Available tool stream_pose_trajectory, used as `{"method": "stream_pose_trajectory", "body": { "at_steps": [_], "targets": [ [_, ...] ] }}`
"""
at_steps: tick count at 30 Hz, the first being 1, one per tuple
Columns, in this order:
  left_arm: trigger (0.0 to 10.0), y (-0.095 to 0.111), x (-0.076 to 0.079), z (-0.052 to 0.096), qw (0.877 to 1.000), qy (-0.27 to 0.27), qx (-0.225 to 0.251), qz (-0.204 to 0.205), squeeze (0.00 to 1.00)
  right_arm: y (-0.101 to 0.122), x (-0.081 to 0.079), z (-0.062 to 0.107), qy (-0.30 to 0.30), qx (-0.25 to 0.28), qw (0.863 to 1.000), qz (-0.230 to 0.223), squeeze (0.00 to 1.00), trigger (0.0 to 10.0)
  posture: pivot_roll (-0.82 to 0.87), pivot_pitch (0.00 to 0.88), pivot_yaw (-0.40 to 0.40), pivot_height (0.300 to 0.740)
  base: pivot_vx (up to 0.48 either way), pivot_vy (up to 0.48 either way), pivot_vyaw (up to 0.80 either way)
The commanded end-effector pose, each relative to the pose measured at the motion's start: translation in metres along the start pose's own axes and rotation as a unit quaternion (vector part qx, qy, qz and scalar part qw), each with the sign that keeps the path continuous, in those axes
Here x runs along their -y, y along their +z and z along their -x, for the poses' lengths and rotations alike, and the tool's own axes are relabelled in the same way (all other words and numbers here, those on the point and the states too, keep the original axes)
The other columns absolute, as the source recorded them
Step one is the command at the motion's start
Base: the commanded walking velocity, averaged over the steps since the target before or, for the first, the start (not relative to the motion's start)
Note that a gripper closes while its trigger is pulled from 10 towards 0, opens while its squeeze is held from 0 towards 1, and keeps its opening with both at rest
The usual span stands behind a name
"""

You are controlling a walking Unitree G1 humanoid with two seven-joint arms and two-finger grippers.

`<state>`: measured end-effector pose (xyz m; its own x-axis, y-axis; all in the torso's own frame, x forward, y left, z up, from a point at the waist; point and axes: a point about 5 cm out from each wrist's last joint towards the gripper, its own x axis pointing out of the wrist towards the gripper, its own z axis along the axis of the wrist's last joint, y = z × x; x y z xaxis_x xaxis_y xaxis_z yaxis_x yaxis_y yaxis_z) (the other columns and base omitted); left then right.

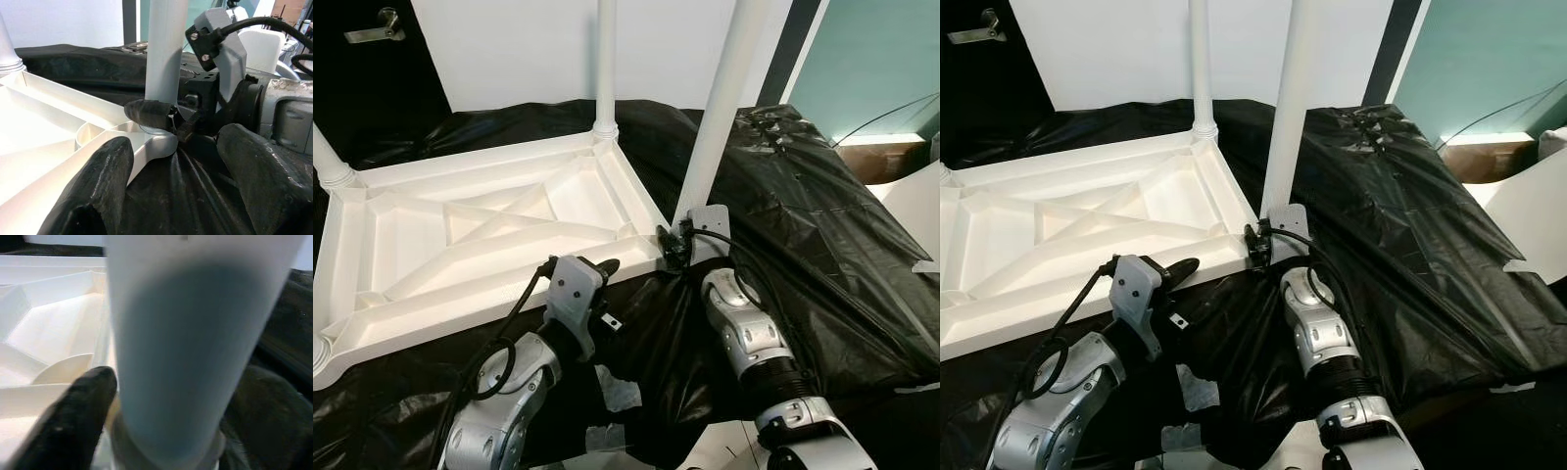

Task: Building children table

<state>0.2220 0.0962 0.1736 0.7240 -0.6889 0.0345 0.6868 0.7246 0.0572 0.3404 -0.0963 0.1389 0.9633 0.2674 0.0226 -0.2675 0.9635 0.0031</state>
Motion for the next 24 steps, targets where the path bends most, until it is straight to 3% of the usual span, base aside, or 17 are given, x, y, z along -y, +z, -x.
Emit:
{"method": "stream_pose_trajectory", "body": {
  "at_steps": [1,2,3,9,11,12,17,19,21,22,23,24],
  "targets": [
    [10.0,-0.001,0.000,0.001,1.000,0.024,-0.004,0.003,0.00,0.002,0.006,0.003,0.026,0.007,1.000,-0.004,1.00,10.0,0.13,0.053,-0.073,0.740,0.000,0.000,0.00],
    [10.0,-0.001,0.000,0.002,1.000,0.025,-0.005,0.003,0.00,0.003,0.014,0.005,0.054,0.009,0.999,-0.004,0.61,10.0,0.13,0.050,-0.074,0.740,0.000,0.000,0.00],
    [10.0,-0.001,-0.001,0.002,1.000,0.026,-0.006,0.002,0.00,0.004,0.021,0.007,0.078,0.007,0.997,-0.004,0.00,10.0,0.13,0.050,-0.074,0.740,0.000,0.000,0.00],
    [10.0,-0.001,-0.001,0.002,1.000,0.026,-0.006,0.001,0.00,0.005,0.036,0.008,0.120,0.005,0.993,0.005,0.00,10.0,0.13,0.046,-0.072,0.740,0.000,0.000,0.00],
    [10.0,-0.001,-0.002,0.001,1.000,0.025,-0.006,0.001,0.00,0.007,0.040,0.007,0.163,0.004,0.986,0.029,0.00,10.0,0.12,0.039,-0.063,0.740,0.000,0.000,0.00],
    [10.0,-0.001,-0.002,0.001,1.000,0.024,-0.006,0.000,0.00,0.008,0.041,0.005,0.193,0.000,0.980,0.040,0.00,10.0,0.12,0.036,-0.061,0.740,0.000,0.000,0.00],
    [10.0,-0.001,-0.003,0.000,1.000,0.022,-0.005,-0.001,0.00,0.009,0.041,0.002,0.221,-0.002,0.974,0.054,0.00,10.0,0.12,0.031,-0.056,0.740,0.000,0.000,0.00],
    [10.0,0.000,-0.004,-0.002,1.000,0.017,-0.004,-0.004,0.00,0.013,0.040,-0.006,0.268,-0.015,0.960,0.074,0.00,10.0,0.12,0.023,-0.050,0.740,0.000,0.000,0.00],
    [10.0,0.000,-0.004,-0.002,1.000,0.017,-0.004,-0.004,0.00,0.013,0.040,-0.006,0.268,-0.015,0.960,0.074,0.00,10.0,0.12,0.023,-0.050,0.740,0.000,0.000,0.00],
    [10.0,0.001,-0.004,-0.002,1.000,0.016,-0.003,-0.005,0.00,0.015,0.039,-0.010,0.282,-0.019,0.955,0.085,0.00,7.5,0.12,0.023,-0.050,0.740,0.000,0.000,0.00],
    [10.0,0.001,-0.004,-0.002,1.000,0.016,-0.003,-0.005,0.00,0.015,0.039,-0.010,0.282,-0.019,0.955,0.085,0.00,7.5,0.12,0.023,-0.050,0.740,0.000,0.000,0.00],
    [10.0,0.001,-0.004,-0.002,1.000,0.015,-0.003,-0.007,0.00,0.017,0.039,-0.013,0.291,-0.024,0.952,0.095,0.00,2.2,0.12,0.023,-0.050,0.740,0.000,0.000,0.00]
  ]
}}
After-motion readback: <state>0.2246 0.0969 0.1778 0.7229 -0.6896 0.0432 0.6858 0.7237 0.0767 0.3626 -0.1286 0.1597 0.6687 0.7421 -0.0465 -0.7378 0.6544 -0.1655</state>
